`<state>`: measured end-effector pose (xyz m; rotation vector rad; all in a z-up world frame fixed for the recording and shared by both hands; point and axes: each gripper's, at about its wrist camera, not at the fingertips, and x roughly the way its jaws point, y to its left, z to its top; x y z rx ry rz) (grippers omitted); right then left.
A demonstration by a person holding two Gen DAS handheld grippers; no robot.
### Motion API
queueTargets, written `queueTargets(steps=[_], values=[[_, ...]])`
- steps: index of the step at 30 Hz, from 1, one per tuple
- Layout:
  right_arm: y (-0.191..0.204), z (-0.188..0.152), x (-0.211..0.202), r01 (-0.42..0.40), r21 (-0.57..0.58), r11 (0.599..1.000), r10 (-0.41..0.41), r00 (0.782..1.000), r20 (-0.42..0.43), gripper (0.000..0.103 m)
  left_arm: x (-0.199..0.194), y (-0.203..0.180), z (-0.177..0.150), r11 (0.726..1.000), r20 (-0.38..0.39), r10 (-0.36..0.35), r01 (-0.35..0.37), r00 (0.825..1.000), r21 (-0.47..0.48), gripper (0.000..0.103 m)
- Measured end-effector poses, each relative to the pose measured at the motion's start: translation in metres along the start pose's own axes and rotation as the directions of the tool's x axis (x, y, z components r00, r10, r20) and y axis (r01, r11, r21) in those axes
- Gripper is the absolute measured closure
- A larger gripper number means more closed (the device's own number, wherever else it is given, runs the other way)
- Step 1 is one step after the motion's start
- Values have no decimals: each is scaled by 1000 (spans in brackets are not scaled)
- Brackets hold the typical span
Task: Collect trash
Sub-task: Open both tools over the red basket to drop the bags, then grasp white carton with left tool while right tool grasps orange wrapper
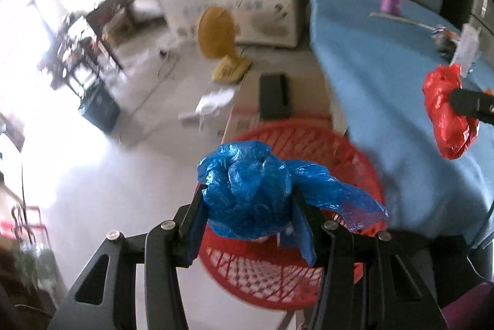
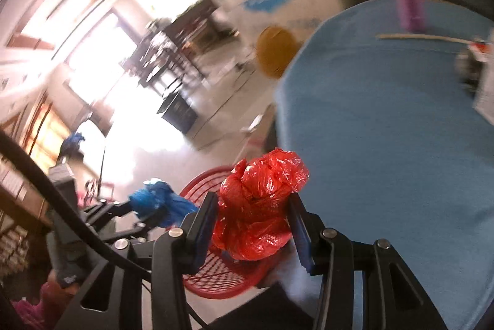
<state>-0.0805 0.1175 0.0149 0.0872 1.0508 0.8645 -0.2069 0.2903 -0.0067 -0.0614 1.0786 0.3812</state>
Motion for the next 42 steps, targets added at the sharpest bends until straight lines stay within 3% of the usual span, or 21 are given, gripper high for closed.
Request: queueTargets(steps=[5,14,16,19,22,28,33,38,42], values=[[26,-5,38,-51,-20,999,49,995,-90,54,15,19,-11,998,-36,-24,22,999,-60,50],[42,-3,63,-92,0,996,91,985,-150,49,13,34,-25,992,-41,-69,64,997,-105,49],[46,5,67,-93,7,996,93,985,-148,43,12,37,-28,990,-45,-86,81,995,-113,46],[45,9,60,-121,28,992,124,984,-125,43,8,43,-30,988,-37,-97,91,995,-126,38],[43,15,52,-108,33,994,110,991,-77,43,4,46,-31,985,-25,-108,103,994,-139,37],[20,22,-5,-55,45,997,52,996,67,43,-2,40,-26,984,-30,-119,114,992,-134,36],[-19,19,-59,11,103,995,-29,985,170,43,-14,13,-12,986,-19,-147,145,989,-81,36],[-69,3,-122,83,198,977,-132,960,246,43,-29,-37,11,981,4,-191,190,982,29,36],[-119,-27,-176,133,310,941,-229,927,296,43,-41,-88,33,962,8,-248,245,969,121,36]])
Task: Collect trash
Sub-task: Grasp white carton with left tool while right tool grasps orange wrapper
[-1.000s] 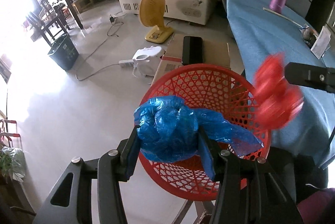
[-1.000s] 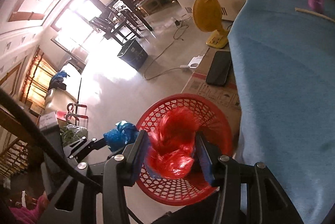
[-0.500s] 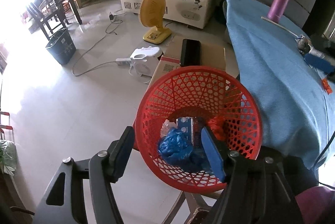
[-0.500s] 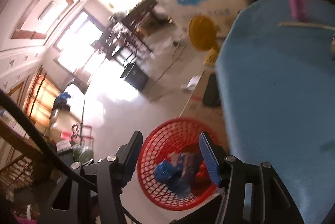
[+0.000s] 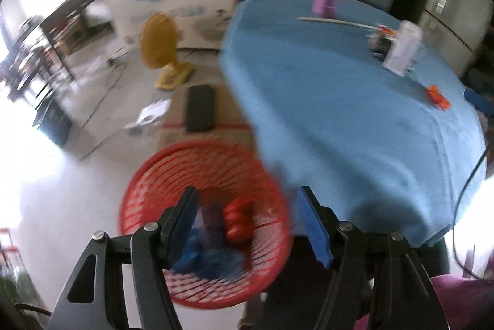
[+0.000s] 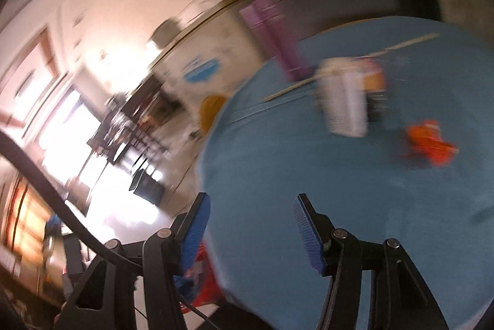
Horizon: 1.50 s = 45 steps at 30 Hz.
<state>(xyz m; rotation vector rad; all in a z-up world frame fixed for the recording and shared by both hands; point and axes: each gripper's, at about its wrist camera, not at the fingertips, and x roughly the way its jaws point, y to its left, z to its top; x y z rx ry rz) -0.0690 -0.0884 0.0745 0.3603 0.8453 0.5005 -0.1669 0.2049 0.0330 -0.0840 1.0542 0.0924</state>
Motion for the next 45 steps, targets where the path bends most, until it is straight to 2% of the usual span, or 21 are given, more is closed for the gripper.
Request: queueTargets(steps=[4,8,11,14,22,30,35,39,42,45], values=[[-66,-5,-43,81,115,990,-90,994,68,43,-3,-59,33,992,24,-52,49,998,120,36],[-124,-3,-73,124,228,966,-150,984,101,43,-9,-129,73,958,94,-96,67,991,277,35],[-147,1,-78,143,258,956,-174,979,103,43,-7,-167,101,937,125,-140,90,982,338,35],[-162,12,-72,149,244,958,-177,980,96,43,1,-193,127,927,148,-173,110,974,359,35],[-177,44,-7,228,99,969,-230,973,12,43,34,-234,175,926,163,-222,156,961,344,35],[-184,54,35,237,-1,972,-236,970,-64,43,67,-265,207,912,172,-291,218,941,348,35],[-180,53,52,248,-59,967,-252,963,-98,44,87,-273,219,912,156,-290,223,944,345,35],[-175,50,57,274,-102,956,-284,954,-95,52,100,-272,223,914,140,-296,238,945,329,35],[-169,48,54,271,-127,954,-283,956,-83,69,108,-269,223,913,116,-313,264,943,312,55],[-166,46,52,278,-126,952,-289,954,-78,72,108,-266,222,911,125,-323,273,938,308,55]])
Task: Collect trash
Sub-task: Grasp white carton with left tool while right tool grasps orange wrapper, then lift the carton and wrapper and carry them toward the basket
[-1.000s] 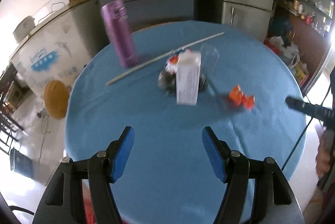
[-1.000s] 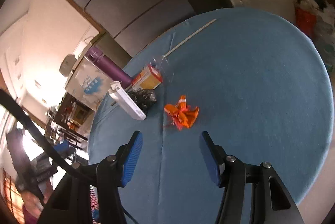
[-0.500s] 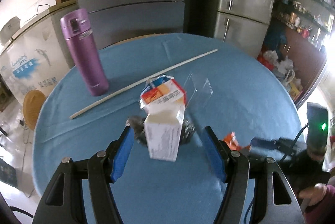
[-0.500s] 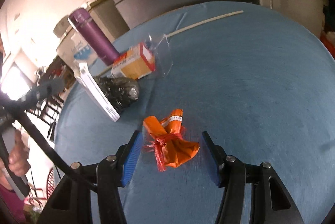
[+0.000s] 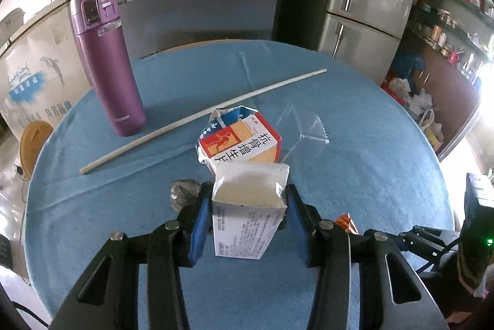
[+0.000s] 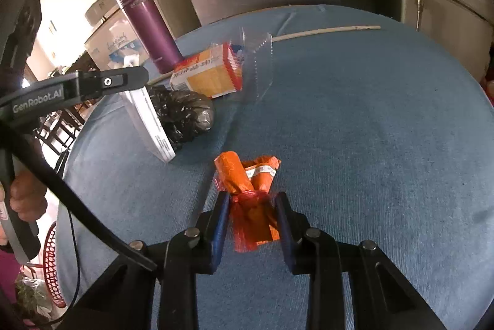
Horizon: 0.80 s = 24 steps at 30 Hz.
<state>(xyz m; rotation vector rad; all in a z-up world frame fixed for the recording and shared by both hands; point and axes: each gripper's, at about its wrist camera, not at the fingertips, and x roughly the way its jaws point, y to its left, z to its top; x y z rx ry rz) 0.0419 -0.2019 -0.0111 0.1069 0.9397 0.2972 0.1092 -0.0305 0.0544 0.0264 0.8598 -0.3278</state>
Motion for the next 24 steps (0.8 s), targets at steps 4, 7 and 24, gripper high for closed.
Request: queueTargets(steps=[4,7,24], values=[[-4,-5,-12,-25,62,998,23,999,22,73,-16,1,-6,1000,19,-6,6,1000,-3,56],[-6,-11,-26,-58,112,992,53,998,44,73,-42,3,-12,1000,54,-7,7,999,-2,56],[68,-35,-117,-238,115,964,212,957,200,73,-175,14,-70,968,123,247,-250,961,10,55]])
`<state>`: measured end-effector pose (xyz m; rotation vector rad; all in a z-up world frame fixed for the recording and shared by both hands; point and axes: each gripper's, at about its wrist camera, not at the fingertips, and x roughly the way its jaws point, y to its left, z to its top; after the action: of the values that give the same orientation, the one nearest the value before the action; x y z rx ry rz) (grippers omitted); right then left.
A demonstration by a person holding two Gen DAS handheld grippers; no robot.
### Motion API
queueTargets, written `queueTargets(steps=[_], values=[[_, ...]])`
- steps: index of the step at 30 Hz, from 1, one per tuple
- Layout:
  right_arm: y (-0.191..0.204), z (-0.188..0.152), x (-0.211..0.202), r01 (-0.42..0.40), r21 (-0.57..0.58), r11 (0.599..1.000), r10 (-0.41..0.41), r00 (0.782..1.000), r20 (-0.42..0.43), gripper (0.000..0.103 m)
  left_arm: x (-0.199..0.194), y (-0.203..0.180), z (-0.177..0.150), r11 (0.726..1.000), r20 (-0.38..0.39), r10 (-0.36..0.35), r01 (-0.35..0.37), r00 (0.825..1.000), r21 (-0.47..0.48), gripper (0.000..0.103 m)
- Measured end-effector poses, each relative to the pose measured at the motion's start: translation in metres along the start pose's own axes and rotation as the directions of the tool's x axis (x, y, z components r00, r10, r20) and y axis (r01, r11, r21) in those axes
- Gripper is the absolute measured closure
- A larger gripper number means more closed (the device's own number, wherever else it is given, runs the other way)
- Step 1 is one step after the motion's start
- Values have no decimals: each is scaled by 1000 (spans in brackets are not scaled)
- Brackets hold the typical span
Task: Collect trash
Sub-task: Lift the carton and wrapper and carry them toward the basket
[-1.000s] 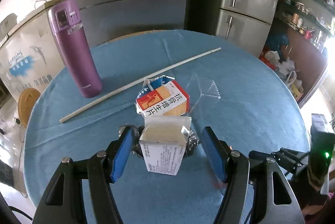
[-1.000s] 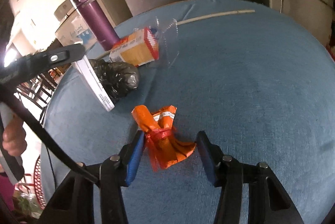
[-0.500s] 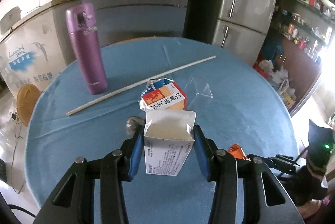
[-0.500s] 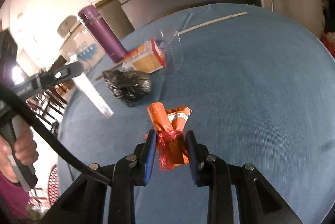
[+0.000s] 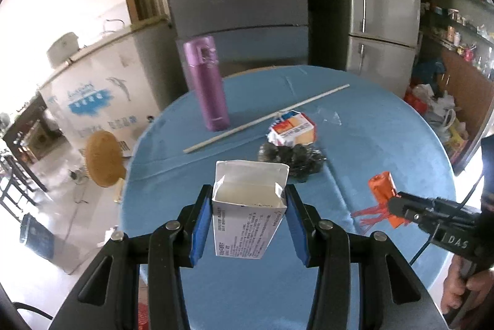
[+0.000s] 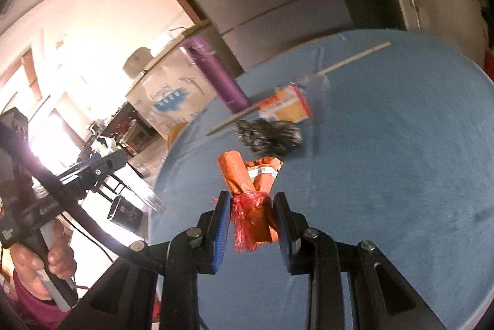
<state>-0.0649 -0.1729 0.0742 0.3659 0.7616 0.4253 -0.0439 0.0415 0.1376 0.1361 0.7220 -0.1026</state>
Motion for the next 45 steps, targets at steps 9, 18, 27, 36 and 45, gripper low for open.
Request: queueTargets(steps=[9,18,27,36,45], values=[[43,-12,-23,-25,-66,997,26,999,26,73,-47,13,-17,999,71,52,-53,996,12,55],[74,-20,-30,-51,-123,991,53,998,20,73,-71,27,-29,996,102,85,-84,991,-11,55],[101,-24,-27,-86,-172,981,85,996,-9,73,-80,45,-37,993,104,119,-115,987,-41,55],[121,-26,-20,-107,-208,972,103,994,-29,73,-83,60,-44,989,100,138,-132,985,-66,55],[138,-30,-13,-126,-233,964,117,992,-51,73,-84,73,-52,984,89,160,-152,983,-92,55]])
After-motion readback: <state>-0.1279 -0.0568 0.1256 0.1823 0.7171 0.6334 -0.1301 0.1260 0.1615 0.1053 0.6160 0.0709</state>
